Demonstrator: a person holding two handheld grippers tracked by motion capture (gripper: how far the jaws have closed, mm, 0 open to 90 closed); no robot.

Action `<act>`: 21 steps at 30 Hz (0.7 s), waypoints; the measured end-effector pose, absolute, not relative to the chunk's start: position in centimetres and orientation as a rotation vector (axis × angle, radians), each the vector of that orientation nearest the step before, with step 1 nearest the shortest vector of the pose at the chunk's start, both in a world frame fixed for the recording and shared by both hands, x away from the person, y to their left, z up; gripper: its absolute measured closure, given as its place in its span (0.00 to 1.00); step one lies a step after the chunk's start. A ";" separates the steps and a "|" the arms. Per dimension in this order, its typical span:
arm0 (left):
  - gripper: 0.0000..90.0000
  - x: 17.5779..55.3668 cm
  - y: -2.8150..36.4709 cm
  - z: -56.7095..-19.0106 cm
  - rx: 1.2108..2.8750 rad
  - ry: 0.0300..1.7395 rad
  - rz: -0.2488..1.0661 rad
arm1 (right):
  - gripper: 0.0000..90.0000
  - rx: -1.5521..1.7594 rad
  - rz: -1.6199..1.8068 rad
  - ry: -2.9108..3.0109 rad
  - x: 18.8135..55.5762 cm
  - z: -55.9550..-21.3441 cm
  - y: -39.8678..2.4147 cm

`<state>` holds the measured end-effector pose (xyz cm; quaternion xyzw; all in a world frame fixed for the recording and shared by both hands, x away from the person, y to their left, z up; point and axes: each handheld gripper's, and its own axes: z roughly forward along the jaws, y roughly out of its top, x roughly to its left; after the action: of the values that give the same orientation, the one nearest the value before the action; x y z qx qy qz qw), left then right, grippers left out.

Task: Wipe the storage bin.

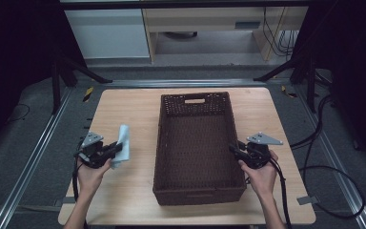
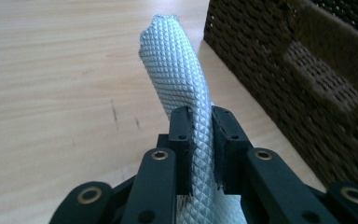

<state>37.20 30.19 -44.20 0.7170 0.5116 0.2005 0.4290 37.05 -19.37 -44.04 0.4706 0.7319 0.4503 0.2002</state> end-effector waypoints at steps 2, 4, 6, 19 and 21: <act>0.87 38.0 30.0 -44.3 1.792 1.280 0.500 | 0.73 1.308 1.270 2.048 37.2 -44.1 -19.3; 0.87 39.0 29.9 -44.5 1.787 1.281 0.499 | 0.74 1.294 1.269 2.058 37.3 -44.1 -19.1; 0.87 39.7 29.7 -44.5 1.798 1.274 0.509 | 0.74 1.289 1.286 2.062 37.4 -44.1 -18.9; 0.87 45.0 27.7 -46.4 1.850 1.283 0.500 | 0.75 1.226 1.298 2.116 37.7 -44.1 -17.2; 0.87 45.8 27.0 -46.8 1.850 1.286 0.488 | 0.75 1.226 1.299 2.120 37.7 -44.1 -17.0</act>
<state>45.81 27.03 -46.81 0.7333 0.5097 0.1935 0.4063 37.68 -16.99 -44.06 0.4348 0.7518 0.4605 0.1836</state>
